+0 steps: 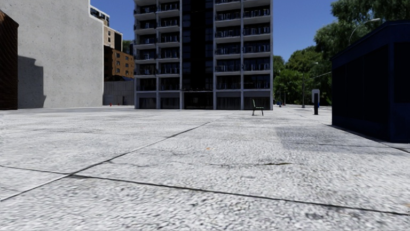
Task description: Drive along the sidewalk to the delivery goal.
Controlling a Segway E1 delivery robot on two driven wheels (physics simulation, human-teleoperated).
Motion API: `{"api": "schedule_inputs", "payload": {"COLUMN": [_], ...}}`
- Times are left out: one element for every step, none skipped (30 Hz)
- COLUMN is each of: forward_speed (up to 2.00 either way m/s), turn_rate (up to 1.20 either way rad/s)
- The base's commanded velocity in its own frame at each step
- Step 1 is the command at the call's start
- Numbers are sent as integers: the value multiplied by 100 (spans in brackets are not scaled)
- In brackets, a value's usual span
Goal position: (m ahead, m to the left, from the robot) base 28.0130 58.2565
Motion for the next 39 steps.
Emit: {"api": "schedule_inputs", "payload": {"forward_speed": [127, 126, 126, 126, 126, 126, 126, 126, 126, 126, 126, 126, 130, 155, 155, 200, 200, 200, 200, 200, 200, 200, 200, 200, 200, 200, 200, 200, 200, 200, 200, 200, 200, 200, 200, 200, 200, 200, 200], "turn_rate": [40, 40, 41, 43, 43, 46, 47, 47, 47, 47, 47, 47, 47, 47, 47, 47, 47, 47, 47, 47, 47, 47, 47, 47, 47, 47, 47, 47, 47, 47, 47, 47, 47, 47, 47, 47, 47, 51, 58]}}
